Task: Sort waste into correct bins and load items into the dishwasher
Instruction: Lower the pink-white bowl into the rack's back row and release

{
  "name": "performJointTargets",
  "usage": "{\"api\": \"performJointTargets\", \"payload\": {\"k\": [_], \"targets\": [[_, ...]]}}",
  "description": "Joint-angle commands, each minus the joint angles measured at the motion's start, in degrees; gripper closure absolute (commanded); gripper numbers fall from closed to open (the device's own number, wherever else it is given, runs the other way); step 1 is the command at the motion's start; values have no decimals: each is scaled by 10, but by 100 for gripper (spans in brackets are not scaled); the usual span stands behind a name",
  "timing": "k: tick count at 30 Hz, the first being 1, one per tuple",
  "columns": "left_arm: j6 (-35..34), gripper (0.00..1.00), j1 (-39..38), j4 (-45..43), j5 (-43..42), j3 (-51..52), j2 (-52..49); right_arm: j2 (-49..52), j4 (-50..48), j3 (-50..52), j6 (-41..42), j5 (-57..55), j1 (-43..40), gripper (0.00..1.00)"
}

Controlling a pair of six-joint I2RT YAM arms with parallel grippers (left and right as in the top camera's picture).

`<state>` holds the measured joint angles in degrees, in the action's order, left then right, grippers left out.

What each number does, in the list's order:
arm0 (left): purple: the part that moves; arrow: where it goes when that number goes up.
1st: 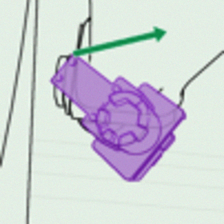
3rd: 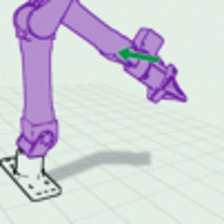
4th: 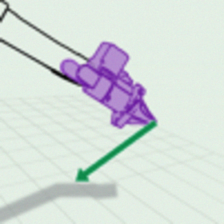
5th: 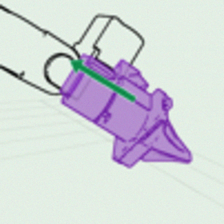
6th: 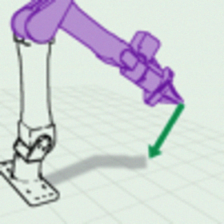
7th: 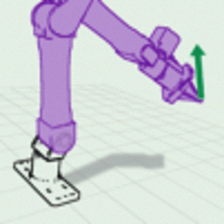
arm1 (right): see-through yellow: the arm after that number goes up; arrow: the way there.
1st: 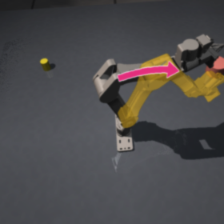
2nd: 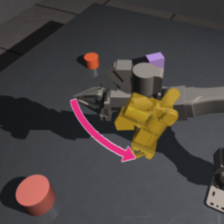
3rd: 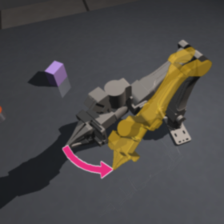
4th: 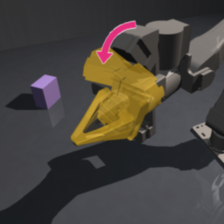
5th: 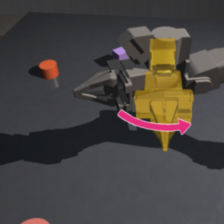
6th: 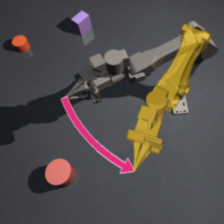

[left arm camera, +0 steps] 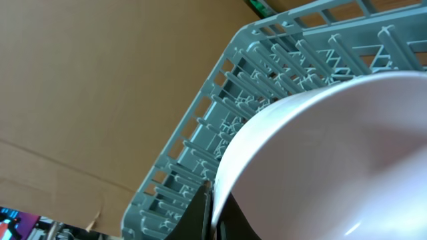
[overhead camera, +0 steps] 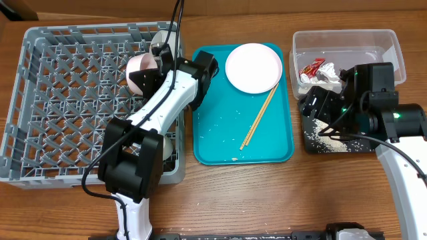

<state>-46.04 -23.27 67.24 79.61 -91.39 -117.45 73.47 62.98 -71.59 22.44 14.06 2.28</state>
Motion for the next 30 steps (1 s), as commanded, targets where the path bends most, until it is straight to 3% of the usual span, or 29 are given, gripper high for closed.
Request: {"api": "performJointTargets", "payload": {"k": [1, 15, 24, 30], "targets": [[-33, 96, 1, -21, 23, 30, 0, -2, -3, -8, -1, -5, -1, 0], [-22, 94, 0, -45, 99, 48, 0, -2, -3, -8, -1, -5, -1, 0], [-22, 96, 0, -47, -11, 48, 0, -2, -3, -8, -1, -5, -1, 0], [-22, 94, 1, -47, -21, 49, 0, -2, -3, -8, -1, -5, -1, 0]]}}
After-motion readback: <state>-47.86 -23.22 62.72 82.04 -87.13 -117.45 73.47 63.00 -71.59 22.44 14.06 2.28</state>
